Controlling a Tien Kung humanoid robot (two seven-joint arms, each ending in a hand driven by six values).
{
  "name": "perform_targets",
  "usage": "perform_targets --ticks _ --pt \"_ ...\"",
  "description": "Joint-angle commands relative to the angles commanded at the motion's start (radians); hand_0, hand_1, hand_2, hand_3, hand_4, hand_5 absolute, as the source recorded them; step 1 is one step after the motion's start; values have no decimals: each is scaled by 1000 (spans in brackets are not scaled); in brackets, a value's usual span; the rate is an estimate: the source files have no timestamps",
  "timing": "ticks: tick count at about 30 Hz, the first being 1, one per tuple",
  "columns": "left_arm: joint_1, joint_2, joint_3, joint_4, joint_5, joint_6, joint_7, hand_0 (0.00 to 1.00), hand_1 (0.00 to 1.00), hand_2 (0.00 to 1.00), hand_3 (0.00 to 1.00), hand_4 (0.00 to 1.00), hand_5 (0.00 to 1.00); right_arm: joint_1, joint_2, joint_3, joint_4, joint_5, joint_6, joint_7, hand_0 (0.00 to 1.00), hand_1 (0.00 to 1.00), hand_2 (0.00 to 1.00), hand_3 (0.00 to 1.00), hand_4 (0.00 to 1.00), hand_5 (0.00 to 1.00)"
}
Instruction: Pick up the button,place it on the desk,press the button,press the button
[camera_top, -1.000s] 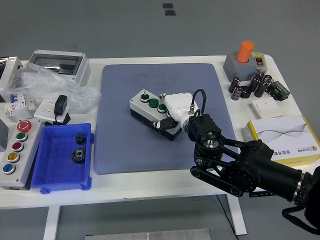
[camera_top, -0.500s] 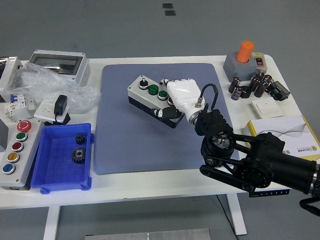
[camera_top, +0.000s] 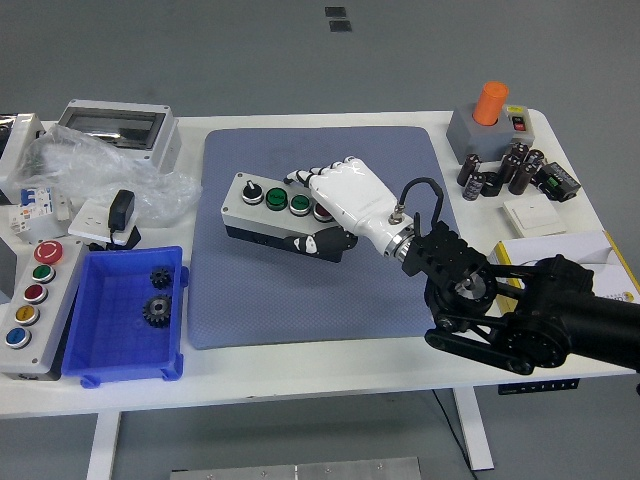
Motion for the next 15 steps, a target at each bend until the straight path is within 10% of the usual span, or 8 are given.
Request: perform_targets --ticks 15 --pt "-2 -3 17 0 -8 1 -4 594 648 598 610 682 250 -3 10 -70 -141 29 -62 161 117 316 314 311 384 17"
